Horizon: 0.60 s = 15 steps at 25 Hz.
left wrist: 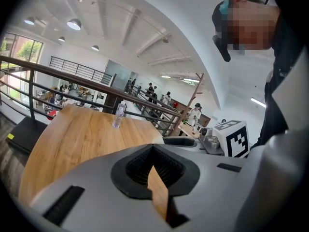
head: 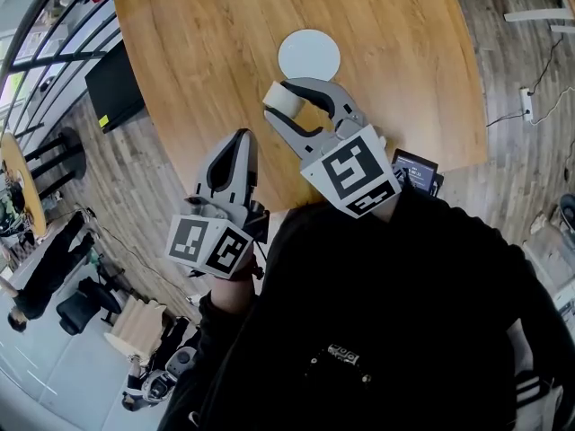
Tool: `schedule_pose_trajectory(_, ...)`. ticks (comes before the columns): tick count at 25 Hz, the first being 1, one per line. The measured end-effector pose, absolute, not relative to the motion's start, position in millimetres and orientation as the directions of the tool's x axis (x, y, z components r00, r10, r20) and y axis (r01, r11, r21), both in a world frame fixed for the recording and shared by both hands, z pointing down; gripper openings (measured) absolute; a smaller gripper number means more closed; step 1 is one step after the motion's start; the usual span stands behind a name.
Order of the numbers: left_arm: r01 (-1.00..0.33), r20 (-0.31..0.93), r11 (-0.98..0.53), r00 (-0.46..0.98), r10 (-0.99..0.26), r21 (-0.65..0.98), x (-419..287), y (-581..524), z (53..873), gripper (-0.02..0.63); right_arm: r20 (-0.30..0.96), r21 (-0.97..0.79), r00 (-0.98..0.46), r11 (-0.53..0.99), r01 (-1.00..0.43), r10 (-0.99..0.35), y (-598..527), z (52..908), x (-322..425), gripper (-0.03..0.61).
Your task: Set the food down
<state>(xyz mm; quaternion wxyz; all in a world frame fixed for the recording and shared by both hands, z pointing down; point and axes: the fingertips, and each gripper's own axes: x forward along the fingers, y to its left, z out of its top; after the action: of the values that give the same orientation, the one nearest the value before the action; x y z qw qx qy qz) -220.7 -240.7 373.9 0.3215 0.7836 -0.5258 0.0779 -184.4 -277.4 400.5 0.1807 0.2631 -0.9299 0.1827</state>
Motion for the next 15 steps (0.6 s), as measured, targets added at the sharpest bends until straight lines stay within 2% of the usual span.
schedule_pose_trajectory(15,-0.889,0.521,-0.165,0.391,-0.758,0.428,-238.5,-235.5,396.9,-0.002,0.501,-0.229,-0.776,0.805,-0.547,-0.384,-295.3,460.6,-195.7,0.17)
